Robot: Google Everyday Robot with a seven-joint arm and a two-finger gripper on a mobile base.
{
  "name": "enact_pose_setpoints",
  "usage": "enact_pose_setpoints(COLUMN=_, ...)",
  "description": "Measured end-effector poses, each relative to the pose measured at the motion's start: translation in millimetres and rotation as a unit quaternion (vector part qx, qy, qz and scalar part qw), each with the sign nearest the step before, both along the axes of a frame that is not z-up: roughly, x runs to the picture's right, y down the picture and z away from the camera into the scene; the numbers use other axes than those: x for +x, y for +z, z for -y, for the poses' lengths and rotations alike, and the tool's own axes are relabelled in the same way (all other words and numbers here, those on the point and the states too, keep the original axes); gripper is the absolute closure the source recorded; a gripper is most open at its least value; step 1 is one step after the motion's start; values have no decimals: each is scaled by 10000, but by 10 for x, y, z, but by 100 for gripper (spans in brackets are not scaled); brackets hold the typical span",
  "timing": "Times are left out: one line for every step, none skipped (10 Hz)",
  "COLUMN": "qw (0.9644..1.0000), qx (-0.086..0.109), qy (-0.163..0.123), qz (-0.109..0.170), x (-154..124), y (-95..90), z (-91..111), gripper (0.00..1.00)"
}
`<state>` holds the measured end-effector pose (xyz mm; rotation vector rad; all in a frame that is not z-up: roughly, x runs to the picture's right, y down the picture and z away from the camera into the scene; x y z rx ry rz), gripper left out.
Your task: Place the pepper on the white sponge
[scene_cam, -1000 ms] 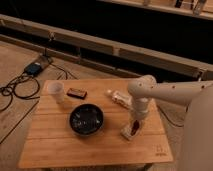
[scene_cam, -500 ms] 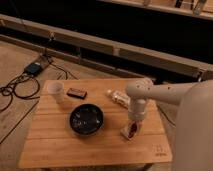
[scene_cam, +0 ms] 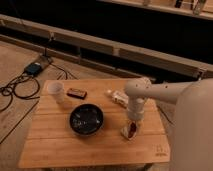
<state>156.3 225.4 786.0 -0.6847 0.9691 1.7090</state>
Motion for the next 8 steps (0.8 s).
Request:
enact_pose_setpoints(qw=10000, qx=-11, qy=-11, qz=8, x=-4, y=4, z=1, gripper=20)
enact_pose_setpoints(qw=10000, qx=-21, qy=-27, qz=26, x=-15, y=11, z=9, gripper=20)
enact_pose_setpoints(qw=10000, qx=-24, qy=-33, qz=30, x=-15, y=17, z=13, gripper=20)
enact_pose_setpoints(qw=10000, qx=-14, qy=-34, qz=32, x=-18, y=21, z=25, gripper=20)
enact_pose_setpoints(qw=10000, qx=2, qy=-33, qz=32, x=-19, y=23, z=39, gripper=20)
enact_pose_setpoints(qw=10000, qx=40, qy=-27, qz=34, x=-21, y=23, z=65, gripper=20)
enact_pose_setpoints(qw=9999, qx=119, qy=-28, qz=50, x=-35, y=22, z=121, gripper=20)
enact_pose_setpoints(qw=9997, qx=236, qy=-32, qz=89, x=-73, y=15, z=207, gripper=20)
